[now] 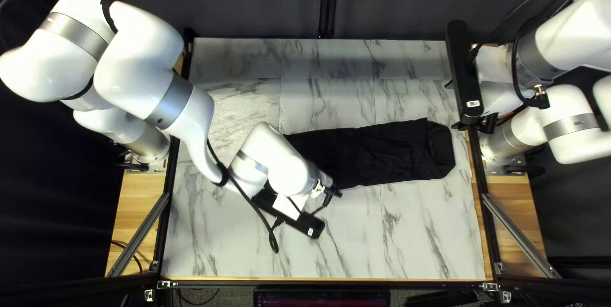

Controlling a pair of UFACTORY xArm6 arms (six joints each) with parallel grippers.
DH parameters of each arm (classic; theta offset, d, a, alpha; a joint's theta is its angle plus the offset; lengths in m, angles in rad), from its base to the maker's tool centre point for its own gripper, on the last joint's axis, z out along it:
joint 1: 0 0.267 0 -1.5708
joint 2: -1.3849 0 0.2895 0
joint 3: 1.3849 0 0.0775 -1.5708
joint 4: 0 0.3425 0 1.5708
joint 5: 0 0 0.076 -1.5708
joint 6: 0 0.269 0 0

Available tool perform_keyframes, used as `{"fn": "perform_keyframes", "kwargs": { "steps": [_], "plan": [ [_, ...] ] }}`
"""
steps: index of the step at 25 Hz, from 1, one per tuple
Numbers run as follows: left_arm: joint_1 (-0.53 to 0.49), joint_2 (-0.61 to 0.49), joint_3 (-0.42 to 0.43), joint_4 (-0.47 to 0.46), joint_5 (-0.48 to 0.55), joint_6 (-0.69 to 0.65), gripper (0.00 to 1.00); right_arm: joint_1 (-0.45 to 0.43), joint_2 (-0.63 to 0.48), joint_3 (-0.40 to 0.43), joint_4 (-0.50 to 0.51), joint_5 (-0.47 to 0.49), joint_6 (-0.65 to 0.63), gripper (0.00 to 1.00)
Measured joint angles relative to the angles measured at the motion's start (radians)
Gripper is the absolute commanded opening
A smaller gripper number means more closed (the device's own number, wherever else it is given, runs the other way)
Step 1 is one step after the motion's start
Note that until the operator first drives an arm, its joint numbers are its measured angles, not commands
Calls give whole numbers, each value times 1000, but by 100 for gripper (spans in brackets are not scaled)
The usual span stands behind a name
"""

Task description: Fold t-shirt

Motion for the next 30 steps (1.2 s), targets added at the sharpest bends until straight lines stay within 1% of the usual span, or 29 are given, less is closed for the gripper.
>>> {"fn": "perform_keyframes", "kwargs": {
  "steps": [5,7,9,13,16,20,26,30],
  "plan": [
    [81,5,72,135,-70,-67,100,0,0,0,0,0,0,100],
    [97,9,94,164,-83,-93,100,0,0,0,0,0,0,100],
    [99,20,101,171,-84,-108,100,0,0,0,0,0,0,100],
    [66,45,87,132,-60,-104,100,0,0,0,0,0,0,100],
    [8,57,55,74,-20,-80,100,0,0,0,0,0,0,100],
    [-46,63,28,21,17,-61,100,0,0,0,0,0,0,100],
    [-110,69,-4,-16,46,-74,100,0,0,0,0,0,0,100],
    [-123,73,-6,-21,38,-83,100,0,0,0,0,0,0,100]
  ]
}}
